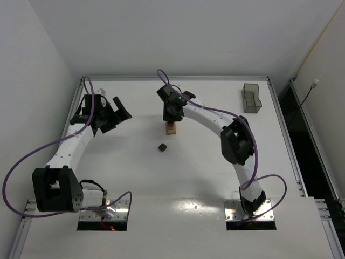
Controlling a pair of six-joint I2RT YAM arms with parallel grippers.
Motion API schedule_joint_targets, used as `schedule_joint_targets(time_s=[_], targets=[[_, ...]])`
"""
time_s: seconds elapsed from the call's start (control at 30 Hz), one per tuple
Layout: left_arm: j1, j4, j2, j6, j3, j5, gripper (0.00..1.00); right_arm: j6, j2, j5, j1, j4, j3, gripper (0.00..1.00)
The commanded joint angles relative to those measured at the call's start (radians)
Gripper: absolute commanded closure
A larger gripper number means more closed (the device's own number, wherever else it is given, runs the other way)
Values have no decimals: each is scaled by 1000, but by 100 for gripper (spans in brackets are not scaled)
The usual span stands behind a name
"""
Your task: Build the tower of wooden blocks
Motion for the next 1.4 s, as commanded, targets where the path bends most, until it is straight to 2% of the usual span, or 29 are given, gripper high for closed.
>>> schedule_joint_targets(time_s=[0.0, 0.33, 0.43, 0.47, 0.57, 0.6, 0.7, 0.77, 0.93, 1.03, 1.13, 1.27, 1.37], targets=[[12, 25, -24, -10, 0, 21, 1, -6, -15, -5, 6, 27, -16, 100], [12, 34, -33, -10, 0, 21, 1, -6, -15, -5, 6, 36, -25, 100], [12, 34, -33, -10, 0, 30, 1, -17, -15, -15, 6, 46, -25, 84], [12, 34, -33, -10, 0, 30, 1, -17, -15, -25, 6, 46, -25, 69], [12, 34, -33, -10, 0, 30, 1, -26, -15, -36, 6, 46, -16, 47], [12, 34, -33, -10, 0, 30, 1, -26, -15, -36, 6, 55, -16, 34], [12, 34, -33, -10, 0, 30, 1, -35, -6, -36, 6, 55, -6, 16], [12, 34, -33, -10, 0, 30, 1, -45, -6, -36, 6, 64, -6, 9], [12, 34, -33, -1, -11, 30, 1, -120, -55, -54, 6, 99, -17, 5], [12, 25, -65, 27, -38, 43, 1, -213, -172, -55, 6, 139, -89, 3], [12, 15, -125, 39, -135, 111, 1, -378, -367, -64, -6, 204, -282, 0], [-45, 26, -240, 39, -248, 166, 1, -630, -645, 2, -40, 293, -514, 0], [-76, 45, -285, 13, -314, 198, 1, -819, -838, 30, -49, 366, -686, 7]])
